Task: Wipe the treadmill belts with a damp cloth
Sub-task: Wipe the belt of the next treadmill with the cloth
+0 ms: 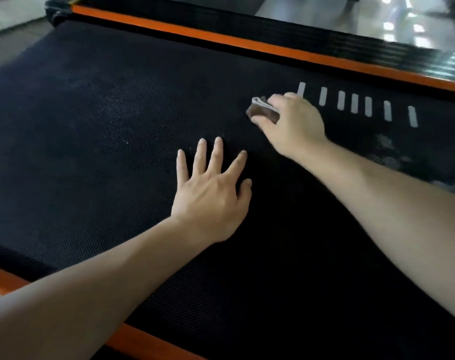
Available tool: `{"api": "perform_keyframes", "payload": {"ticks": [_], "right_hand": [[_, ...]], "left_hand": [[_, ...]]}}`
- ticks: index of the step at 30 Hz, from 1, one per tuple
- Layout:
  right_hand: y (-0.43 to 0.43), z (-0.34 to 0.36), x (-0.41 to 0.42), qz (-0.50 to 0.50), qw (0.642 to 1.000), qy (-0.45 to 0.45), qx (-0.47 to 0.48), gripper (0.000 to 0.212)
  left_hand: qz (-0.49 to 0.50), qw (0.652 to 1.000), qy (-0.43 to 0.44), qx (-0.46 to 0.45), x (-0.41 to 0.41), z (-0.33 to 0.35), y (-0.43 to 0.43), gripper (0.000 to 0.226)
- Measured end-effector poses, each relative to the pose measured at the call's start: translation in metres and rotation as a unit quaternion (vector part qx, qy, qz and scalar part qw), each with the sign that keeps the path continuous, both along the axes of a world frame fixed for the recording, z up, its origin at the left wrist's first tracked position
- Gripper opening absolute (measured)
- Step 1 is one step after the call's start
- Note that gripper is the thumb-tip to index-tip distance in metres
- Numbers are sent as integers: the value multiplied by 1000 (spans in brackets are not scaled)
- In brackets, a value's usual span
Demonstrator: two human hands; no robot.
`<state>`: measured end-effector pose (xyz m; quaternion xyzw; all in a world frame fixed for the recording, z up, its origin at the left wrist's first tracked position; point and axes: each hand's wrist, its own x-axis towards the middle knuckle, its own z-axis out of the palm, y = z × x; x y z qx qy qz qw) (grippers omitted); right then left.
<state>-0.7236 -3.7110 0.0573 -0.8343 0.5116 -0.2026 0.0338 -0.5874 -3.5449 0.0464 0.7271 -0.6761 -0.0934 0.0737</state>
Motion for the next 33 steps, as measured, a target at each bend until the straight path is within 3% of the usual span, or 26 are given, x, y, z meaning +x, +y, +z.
{"api": "perform_keyframes", "payload": {"ticks": [2,5,7,12,18,23,28,31,33], "right_hand": [[-26,6,-7,-40,999,19,-4,34],[-70,15,-11,-184,983,1,21,35],[-76,12,3,-213,977,2,12,34],[-63,6,21,-70,997,7,14,39],[-106,16,1,-231,973,-5,22,37],[-77,5,8,-72,997,8,5,39],[-107,23,-54,-230,973,27,22,39],[-87,9,-56,-180,982,40,-40,50],[-70,5,-56,-116,992,39,-30,52]], "left_hand": [[0,1000,1,10,-1,5,-8,61],[-1,1000,10,13,-5,7,-19,61],[-1,1000,9,5,-6,3,-21,62],[-5,1000,4,-2,-7,0,-20,62],[-10,1000,1,-22,-6,-5,-19,61],[-10,1000,1,-25,-6,-6,-20,63],[-12,999,1,-30,-6,-8,-20,62],[-7,1000,4,-29,-7,-8,-20,63],[-6,1000,2,-27,-7,-7,-19,64]]}}
